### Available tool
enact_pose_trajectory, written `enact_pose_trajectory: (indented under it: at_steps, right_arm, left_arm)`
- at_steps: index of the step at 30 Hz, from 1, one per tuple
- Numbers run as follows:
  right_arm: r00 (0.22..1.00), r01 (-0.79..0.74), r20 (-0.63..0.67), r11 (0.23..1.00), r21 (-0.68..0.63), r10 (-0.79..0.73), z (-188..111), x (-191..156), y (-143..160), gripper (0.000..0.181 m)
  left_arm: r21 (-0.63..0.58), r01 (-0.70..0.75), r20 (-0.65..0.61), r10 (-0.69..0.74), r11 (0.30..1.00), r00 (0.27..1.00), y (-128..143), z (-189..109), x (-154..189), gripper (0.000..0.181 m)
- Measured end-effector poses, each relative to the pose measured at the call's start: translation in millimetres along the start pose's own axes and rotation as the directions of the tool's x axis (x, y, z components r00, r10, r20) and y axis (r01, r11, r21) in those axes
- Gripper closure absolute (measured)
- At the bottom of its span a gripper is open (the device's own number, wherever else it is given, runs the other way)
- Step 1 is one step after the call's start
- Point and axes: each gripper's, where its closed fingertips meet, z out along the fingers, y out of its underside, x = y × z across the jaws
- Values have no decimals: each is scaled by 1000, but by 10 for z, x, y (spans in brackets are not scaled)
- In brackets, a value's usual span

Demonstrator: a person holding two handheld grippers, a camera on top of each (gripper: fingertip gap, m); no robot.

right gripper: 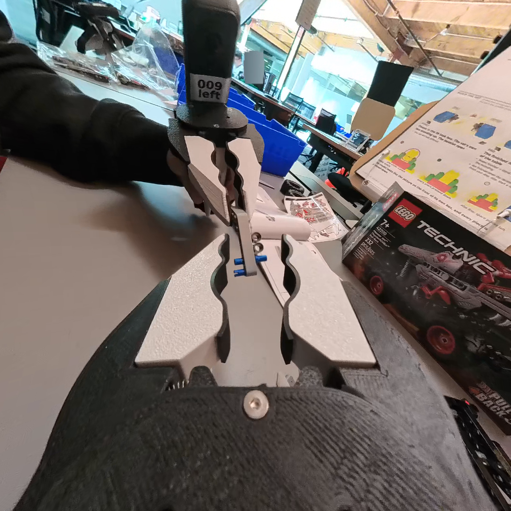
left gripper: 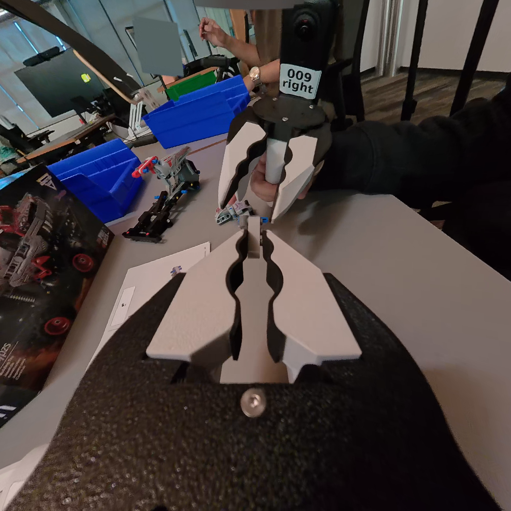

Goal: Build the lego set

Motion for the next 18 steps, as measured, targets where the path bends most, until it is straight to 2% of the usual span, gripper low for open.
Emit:
enact_pose_trajectory:
  at_steps: [3,6,18]
  right_arm:
    - [1000,19,24,1000,-4,-19,18,-53,3,151]
    - [997,33,69,999,-10,-32,25,-123,12,166]
    - [994,-6,112,999,36,2,8,-174,-67,167]
  left_arm:
    - [15,-4,-37,5,1000,999,-20,19,67,174]
    - [26,-13,-46,14,1000,999,-34,30,90,174]
    - [27,-54,-52,55,998,997,-24,28,111,174]
